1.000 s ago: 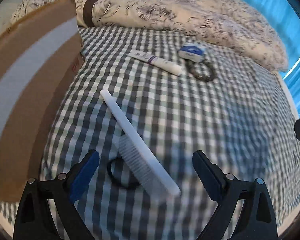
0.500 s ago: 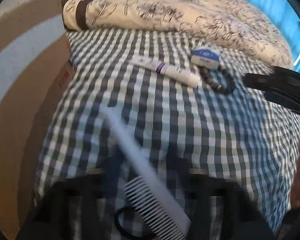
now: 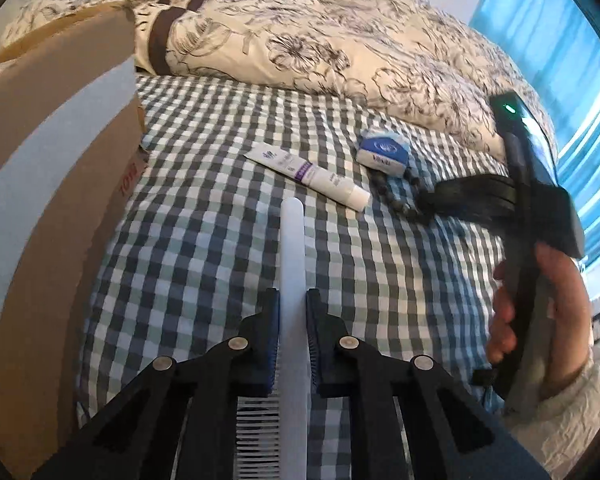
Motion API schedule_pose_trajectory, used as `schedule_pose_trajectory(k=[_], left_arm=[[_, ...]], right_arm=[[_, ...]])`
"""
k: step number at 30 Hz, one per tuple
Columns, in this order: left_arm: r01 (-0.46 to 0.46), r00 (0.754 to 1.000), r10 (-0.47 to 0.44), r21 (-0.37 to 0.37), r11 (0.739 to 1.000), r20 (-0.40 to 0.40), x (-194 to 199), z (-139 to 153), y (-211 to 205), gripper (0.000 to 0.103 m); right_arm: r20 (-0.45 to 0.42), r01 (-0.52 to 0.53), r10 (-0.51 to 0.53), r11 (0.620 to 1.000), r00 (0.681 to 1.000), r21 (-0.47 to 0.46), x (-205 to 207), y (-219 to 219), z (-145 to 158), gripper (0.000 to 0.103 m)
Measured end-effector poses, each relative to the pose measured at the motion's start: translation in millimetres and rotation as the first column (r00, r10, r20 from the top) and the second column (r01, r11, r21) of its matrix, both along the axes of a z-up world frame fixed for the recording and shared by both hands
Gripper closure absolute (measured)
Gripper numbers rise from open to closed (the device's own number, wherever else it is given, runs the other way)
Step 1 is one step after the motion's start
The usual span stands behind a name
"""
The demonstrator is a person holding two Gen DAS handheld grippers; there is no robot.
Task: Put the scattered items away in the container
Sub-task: 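Grasp the white comb with the left tool while the right tool grasps the black bead bracelet, then carry the comb and bead bracelet into the box and open both tools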
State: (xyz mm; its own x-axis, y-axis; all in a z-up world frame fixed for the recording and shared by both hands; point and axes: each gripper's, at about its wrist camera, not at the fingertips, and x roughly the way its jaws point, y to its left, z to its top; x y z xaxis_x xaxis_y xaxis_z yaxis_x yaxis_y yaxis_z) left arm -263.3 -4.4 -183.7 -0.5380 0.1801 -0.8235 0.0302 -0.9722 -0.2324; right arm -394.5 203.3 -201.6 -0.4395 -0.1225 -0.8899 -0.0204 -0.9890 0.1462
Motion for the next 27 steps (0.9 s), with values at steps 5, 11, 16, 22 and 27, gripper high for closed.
schedule_pose_trajectory(k=[5,11,16,22,27], left_arm=[[-0.008,1.000,0.007,-0.022,1.000,-0.031,12,13,2,0.090],[-0.003,0.999,0.002,-0.011,1.000,-0.053,35,36,13,0.090],[-0.017,0.994,0.015,-0.018,1.000,-0.110,61,66,16,0.090],[-0.013,0.991,0.010,-0.022,1.000,-0.133,92,90,20,0.090],[-0.015,0.988,0.011,-0.028,0.999,-0.156,119,106,19,0.090]], right_arm=[[-0.045,-0.009,0.010,1.000,0.999,0.017,33,17,26,0.092],[-0.097,-0.006,0.001,0.999,0.995,-0.049,78,39,74,0.092],[-0.147,-0.029,0.012,0.993,0.989,-0.114,123,40,107,0.092],[-0.156,-0.064,0.034,0.979,0.987,-0.194,187,44,126,0.092],[-0.165,-0.098,0.064,0.973,0.984,-0.209,225,30,134,0.092]])
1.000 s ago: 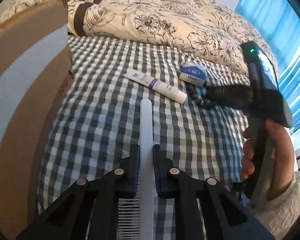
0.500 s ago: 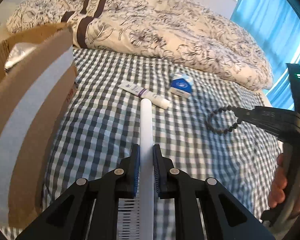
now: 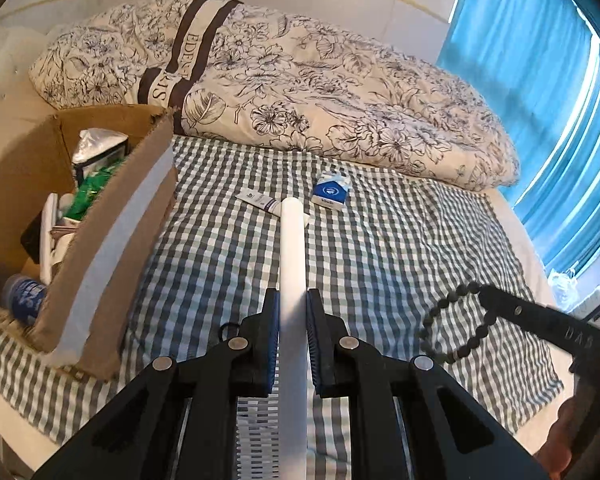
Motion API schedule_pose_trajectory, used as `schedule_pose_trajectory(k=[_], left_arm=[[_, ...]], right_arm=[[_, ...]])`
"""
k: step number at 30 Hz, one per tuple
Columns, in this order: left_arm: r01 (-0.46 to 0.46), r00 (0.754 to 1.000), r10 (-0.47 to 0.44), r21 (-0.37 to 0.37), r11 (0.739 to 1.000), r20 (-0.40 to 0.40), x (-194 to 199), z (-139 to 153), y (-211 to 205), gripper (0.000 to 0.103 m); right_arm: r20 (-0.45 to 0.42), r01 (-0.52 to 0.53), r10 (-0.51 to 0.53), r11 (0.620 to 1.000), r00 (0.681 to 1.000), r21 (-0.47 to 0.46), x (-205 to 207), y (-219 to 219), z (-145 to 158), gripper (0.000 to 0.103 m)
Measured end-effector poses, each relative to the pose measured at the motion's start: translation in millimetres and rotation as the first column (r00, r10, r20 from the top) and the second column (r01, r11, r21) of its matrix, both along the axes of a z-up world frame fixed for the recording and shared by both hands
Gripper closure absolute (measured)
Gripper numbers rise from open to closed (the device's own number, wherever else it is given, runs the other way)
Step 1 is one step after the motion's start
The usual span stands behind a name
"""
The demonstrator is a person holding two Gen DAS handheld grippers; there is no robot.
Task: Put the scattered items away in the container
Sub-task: 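Carry the comb and bead bracelet into the box and open both tools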
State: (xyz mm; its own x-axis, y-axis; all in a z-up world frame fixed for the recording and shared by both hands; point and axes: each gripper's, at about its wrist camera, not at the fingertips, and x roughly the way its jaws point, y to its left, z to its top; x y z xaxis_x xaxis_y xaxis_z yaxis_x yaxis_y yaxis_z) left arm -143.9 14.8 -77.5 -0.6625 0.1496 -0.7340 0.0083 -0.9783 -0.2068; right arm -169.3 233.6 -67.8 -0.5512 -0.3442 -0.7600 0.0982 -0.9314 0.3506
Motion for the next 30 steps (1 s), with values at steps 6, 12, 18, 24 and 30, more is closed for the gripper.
schedule_pose_trajectory(k=[6,12,18,24,30], left_arm=[[-0.039,0.999,0.039,-0.003,0.999,-0.026,28,15,-20,0.090],[-0.071,0.995,0.071,0.005,0.997,-0.075,41,48,-55,0.090],[-0.134,0.984,0.133,0.001,0.991,-0.117,35,85,-109,0.090],[-0.199,0.973,0.197,-0.011,0.980,-0.121,21,95,-164,0.090],[-0.273,0.958,0.273,0.011,0.962,-0.086,2,74,-208,0.090]], right_arm=[[-0.045,-0.053,0.053,0.999,0.998,-0.002,30,-26,23,0.092],[-0.097,-0.128,0.128,0.992,0.987,-0.001,41,-74,58,0.092],[-0.163,-0.218,0.215,0.976,0.963,0.005,34,-143,100,0.092],[-0.197,-0.326,0.319,0.945,0.927,-0.006,12,-216,119,0.092],[-0.171,-0.395,0.396,0.918,0.902,0.046,-8,-282,104,0.092]])
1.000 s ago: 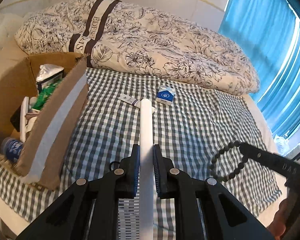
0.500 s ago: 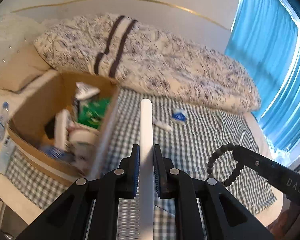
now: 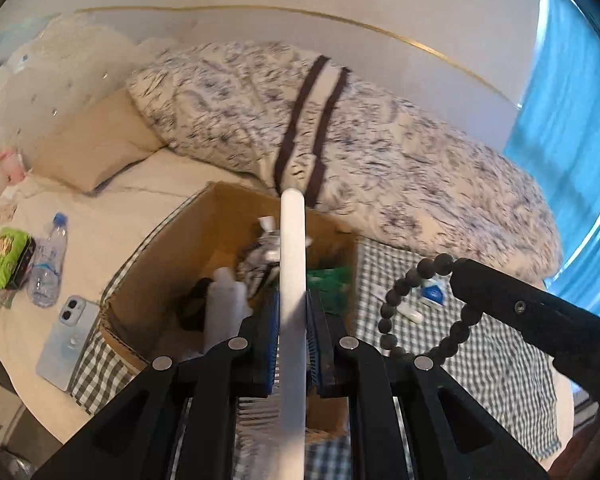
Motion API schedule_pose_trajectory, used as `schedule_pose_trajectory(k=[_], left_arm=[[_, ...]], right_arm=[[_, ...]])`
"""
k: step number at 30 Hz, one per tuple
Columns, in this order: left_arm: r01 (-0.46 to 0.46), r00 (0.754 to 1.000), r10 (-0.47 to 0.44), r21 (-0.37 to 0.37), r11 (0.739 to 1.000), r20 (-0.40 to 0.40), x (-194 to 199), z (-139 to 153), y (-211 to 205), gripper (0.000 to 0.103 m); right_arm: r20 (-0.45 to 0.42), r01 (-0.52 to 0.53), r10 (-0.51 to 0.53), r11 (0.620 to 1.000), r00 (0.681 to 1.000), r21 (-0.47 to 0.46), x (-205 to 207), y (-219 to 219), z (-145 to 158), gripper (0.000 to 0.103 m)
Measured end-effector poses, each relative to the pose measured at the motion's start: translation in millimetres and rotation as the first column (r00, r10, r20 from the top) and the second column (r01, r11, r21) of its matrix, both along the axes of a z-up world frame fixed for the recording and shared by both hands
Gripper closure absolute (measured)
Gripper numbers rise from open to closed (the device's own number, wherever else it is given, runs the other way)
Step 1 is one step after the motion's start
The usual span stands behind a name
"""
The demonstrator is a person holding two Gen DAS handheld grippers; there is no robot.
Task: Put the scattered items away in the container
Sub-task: 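Carry the comb and bead bracelet into the box and open both tools, then move both tools back over the black hair tie and white tube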
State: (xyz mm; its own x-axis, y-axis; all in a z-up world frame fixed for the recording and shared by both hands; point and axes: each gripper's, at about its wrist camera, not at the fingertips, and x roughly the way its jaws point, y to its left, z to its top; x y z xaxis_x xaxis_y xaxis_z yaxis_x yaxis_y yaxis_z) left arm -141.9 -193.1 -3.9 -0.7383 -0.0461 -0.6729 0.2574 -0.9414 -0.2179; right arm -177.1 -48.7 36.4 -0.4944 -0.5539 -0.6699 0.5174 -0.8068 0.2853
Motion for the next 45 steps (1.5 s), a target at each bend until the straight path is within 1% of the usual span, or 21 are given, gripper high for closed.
schedule_pose_trajectory(k=[4,8,9,10,11,12,13,14,15,16,22,25,29,31,32,35,38,40,45], left_arm=[[-0.019,0.999,0.019,0.022,1.000,0.044,-13,-25,-18,0.090],[-0.037,0.996,0.034,0.032,0.999,0.079,-27,-47,-26,0.090],[-0.039,0.995,0.036,0.038,0.998,0.091,-31,-52,-28,0.090],[-0.040,0.995,0.036,0.044,0.998,0.098,-34,-55,-30,0.088],[-0.045,0.994,0.040,0.046,0.998,0.106,-35,-58,-31,0.084],[-0.053,0.993,0.048,0.046,0.998,0.109,-36,-59,-33,0.080],[-0.060,0.993,0.055,0.046,0.997,0.109,-36,-60,-35,0.067],[-0.069,0.992,0.064,0.044,0.997,0.106,-36,-60,-36,0.058],[-0.081,0.992,0.076,0.039,0.996,0.103,-36,-59,-36,0.038],[-0.091,0.991,0.087,0.036,0.995,0.098,-35,-58,-36,0.029],[-0.081,0.993,0.078,0.023,0.996,0.088,-30,-47,-24,0.029],[-0.069,0.995,0.068,0.003,0.998,0.076,-24,-35,-10,0.026],[-0.029,0.998,0.030,-0.024,0.999,0.050,-12,-16,18,0.020],[0.008,0.999,-0.007,-0.041,0.999,0.045,-5,-9,39,0.016],[0.023,0.999,-0.021,-0.050,0.998,0.044,-2,-8,49,0.014],[0.069,0.996,-0.067,-0.053,0.996,0.051,5,-7,80,0.012],[0.131,0.989,-0.126,-0.066,0.989,0.073,11,-17,119,0.012],[0.164,0.983,-0.158,-0.065,0.984,0.097,12,-31,142,0.011],[0.211,0.960,-0.196,-0.054,0.976,0.202,7,-83,182,0.010]], right_arm=[[0.044,-0.028,0.027,0.999,0.999,0.030,-12,-24,-29,0.092],[0.083,-0.029,0.025,0.998,0.996,0.056,-27,-31,-54,0.092],[0.085,-0.023,0.018,0.998,0.996,0.062,-30,-31,-59,0.090],[0.083,-0.020,0.014,0.998,0.996,0.067,-31,-31,-62,0.073],[0.080,-0.016,0.010,0.997,0.997,0.072,-33,-30,-63,0.060],[0.071,-0.005,0.001,0.998,0.997,0.065,-33,-28,-63,0.038],[0.056,0.005,-0.008,0.999,0.998,0.050,-33,-25,-61,0.036],[0.043,0.014,-0.015,0.999,0.999,0.037,-33,-21,-59,0.036],[0.042,0.015,-0.016,0.999,0.999,0.031,-33,-19,-56,0.036],[0.043,0.016,-0.017,1.000,0.999,0.025,-34,-18,-54,0.036],[0.048,0.051,-0.052,0.999,0.998,0.003,-33,4,-48,0.036],[0.034,0.079,-0.079,0.997,0.996,-0.012,-26,25,-38,0.036],[0.000,0.125,-0.125,0.992,0.992,-0.025,-12,64,-22,0.036],[-0.015,0.159,-0.159,0.987,0.987,-0.025,-4,86,-17,0.036],[-0.022,0.181,-0.181,0.983,0.983,-0.026,1,99,-15,0.036],[-0.022,0.238,-0.239,0.970,0.971,-0.039,17,139,-14,0.036],[-0.018,0.285,-0.285,0.958,0.958,-0.032,31,173,-22,0.036],[-0.011,0.312,-0.313,0.950,0.950,-0.018,40,194,-30,0.036],[0.029,0.370,-0.370,0.929,0.929,-0.006,56,242,-54,0.036]])
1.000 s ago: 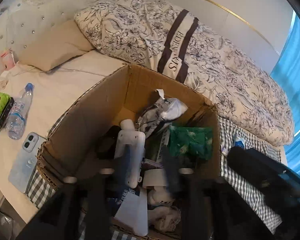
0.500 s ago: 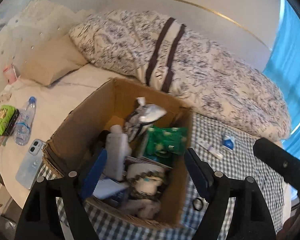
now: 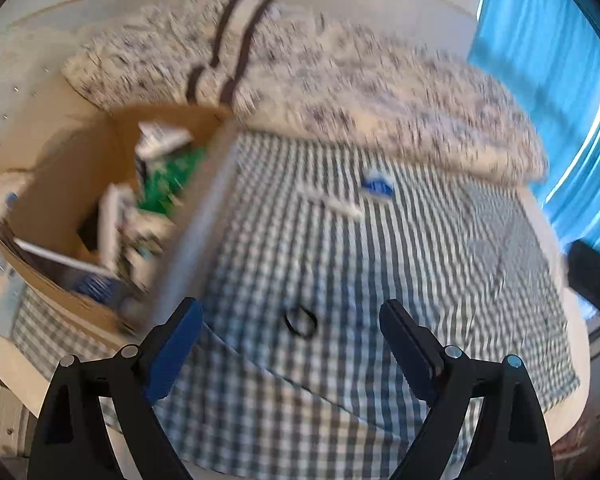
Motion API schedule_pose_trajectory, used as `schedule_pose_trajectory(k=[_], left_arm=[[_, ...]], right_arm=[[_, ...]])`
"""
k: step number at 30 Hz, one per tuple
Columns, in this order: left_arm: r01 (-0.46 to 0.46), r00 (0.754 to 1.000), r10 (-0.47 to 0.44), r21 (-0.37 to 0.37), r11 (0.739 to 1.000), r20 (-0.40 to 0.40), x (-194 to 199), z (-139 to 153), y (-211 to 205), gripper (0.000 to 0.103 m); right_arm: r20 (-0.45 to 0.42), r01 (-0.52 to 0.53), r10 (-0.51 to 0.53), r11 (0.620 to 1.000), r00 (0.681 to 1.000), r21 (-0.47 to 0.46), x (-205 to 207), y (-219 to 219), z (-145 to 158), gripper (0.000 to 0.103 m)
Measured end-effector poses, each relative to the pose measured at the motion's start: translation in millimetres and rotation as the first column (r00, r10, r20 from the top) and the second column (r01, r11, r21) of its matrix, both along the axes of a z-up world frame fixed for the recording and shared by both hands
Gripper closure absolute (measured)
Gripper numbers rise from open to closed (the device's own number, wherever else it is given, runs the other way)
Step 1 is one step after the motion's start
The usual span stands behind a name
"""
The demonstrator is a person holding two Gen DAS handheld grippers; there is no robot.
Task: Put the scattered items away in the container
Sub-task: 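Move both tools back over the black hair tie and white tube, then grasp the black hair tie with the left tool while the right tool grasps the white tube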
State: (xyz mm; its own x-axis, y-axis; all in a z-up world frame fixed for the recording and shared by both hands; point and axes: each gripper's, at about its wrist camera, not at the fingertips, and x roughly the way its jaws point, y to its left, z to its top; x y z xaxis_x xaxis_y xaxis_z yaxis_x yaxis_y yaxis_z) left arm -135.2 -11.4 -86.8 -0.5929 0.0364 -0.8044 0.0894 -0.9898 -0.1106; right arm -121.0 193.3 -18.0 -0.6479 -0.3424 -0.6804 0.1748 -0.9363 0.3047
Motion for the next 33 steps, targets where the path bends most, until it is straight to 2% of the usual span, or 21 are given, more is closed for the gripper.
schedule_pose_trajectory(k=[5,9,15,21,22,23,28,30,31,32,33], left_arm=[[0.027,0.997,-0.026,-0.019,0.999,0.069,-15,-52,17,0.010],[0.022,0.996,-0.020,-0.020,1.000,0.085,-27,-81,17,0.010],[-0.001,0.993,0.001,-0.008,1.000,0.119,-43,-109,12,0.010],[0.011,0.989,-0.006,-0.030,0.999,0.149,-57,-127,14,0.012],[0.021,0.988,-0.016,-0.034,0.999,0.152,-58,-129,15,0.018],[0.031,0.988,-0.025,-0.037,0.999,0.152,-59,-131,16,0.030],[0.056,0.990,-0.052,-0.021,0.998,0.132,-61,-128,13,0.047],[0.058,0.990,-0.057,-0.008,0.998,0.130,-61,-125,8,0.066],[0.070,0.989,-0.068,-0.005,0.998,0.133,-61,-124,6,0.080],[0.079,0.988,-0.078,-0.003,0.997,0.136,-62,-123,5,0.090],[0.086,0.987,-0.085,0.004,0.996,0.136,-63,-122,4,0.091]], right_arm=[[0.040,0.048,-0.047,0.999,0.998,-0.023,3,37,-23,0.036],[0.064,0.078,-0.075,0.996,0.995,-0.031,-4,59,-37,0.036],[0.106,0.090,-0.087,0.996,0.991,-0.029,-27,69,-59,0.036],[0.156,0.088,-0.083,0.996,0.984,-0.029,-48,65,-85,0.036],[0.159,0.088,-0.083,0.996,0.984,-0.025,-50,64,-88,0.036],[0.164,0.087,-0.082,0.996,0.983,-0.021,-54,62,-91,0.036],[0.206,0.087,-0.085,0.996,0.975,-0.002,-72,54,-110,0.036],[0.217,0.084,-0.082,0.996,0.973,-0.001,-79,50,-115,0.036],[0.219,0.081,-0.079,0.997,0.973,0.000,-83,48,-116,0.036],[0.222,0.077,-0.076,0.997,0.972,0.003,-86,45,-118,0.036],[0.223,0.074,-0.074,0.997,0.972,0.006,-90,42,-119,0.036]])
